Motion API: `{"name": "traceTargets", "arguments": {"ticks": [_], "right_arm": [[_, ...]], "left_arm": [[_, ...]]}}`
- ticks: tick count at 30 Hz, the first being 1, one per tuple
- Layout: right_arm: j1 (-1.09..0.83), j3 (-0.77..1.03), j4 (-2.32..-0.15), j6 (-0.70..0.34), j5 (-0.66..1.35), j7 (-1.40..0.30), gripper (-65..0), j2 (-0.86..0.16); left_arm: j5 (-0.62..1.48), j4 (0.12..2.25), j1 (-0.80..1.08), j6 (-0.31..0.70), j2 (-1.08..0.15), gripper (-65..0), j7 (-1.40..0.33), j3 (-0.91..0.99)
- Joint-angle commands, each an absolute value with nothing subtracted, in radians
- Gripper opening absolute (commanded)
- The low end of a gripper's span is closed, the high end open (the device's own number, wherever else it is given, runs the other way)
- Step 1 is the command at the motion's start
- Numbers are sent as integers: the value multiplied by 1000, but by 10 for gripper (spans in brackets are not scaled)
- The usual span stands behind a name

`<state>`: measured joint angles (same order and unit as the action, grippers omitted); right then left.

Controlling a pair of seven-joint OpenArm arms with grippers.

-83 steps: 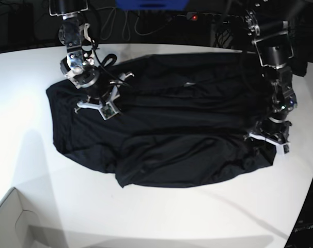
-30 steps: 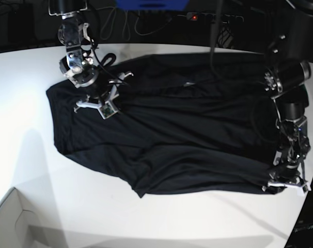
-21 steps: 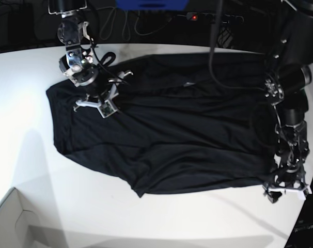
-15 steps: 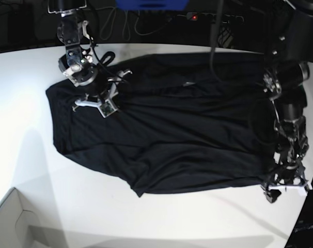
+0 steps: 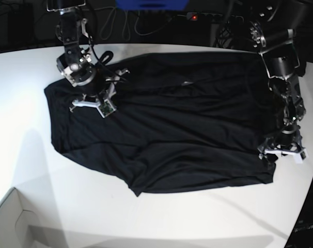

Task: Layout the t-shirt on the table in an organized manner, then fold the t-shirt properly
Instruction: 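Drag the shirt edge with the left gripper, extending the sleeve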

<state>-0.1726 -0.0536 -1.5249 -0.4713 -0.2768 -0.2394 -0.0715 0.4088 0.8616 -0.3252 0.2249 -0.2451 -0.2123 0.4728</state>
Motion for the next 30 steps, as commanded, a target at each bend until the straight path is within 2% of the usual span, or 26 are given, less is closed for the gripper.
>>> {"name": "traceTargets", "arguments": {"ticks": [1, 10, 12, 14, 15, 21, 30], "right_arm": [[-163, -54, -1540, -467, -266, -216, -650, -73], [-183, -54, -1546, -467, -266, -216, -650, -76], [-183, -54, -1546, -467, -266, -216, -650, -77], [-183, -53, -1546, -467, -266, -216, -650, -77], [-183, -53, -1546, -467, -266, -216, -650, -79], [-185, -51, -1546, -467, -268, -216, -650, -79], [-183, -51, -1543, -467, -268, -216, -650, -79]], "left_arm": [[410, 863, -357, 236, -240, -183, -188, 473], [410, 668, -467, 239, -229, -185, -188, 473], [410, 656, -483, 239, -229, -209, -188, 473], [410, 653, -495, 239, -228, -263, -188, 473], [410, 653, -501, 239, -228, -310, -188, 473], [417, 670, -521, 240, -200, -637, -194, 473], [414, 955, -492, 236, -113, -649, -199, 472]]}}
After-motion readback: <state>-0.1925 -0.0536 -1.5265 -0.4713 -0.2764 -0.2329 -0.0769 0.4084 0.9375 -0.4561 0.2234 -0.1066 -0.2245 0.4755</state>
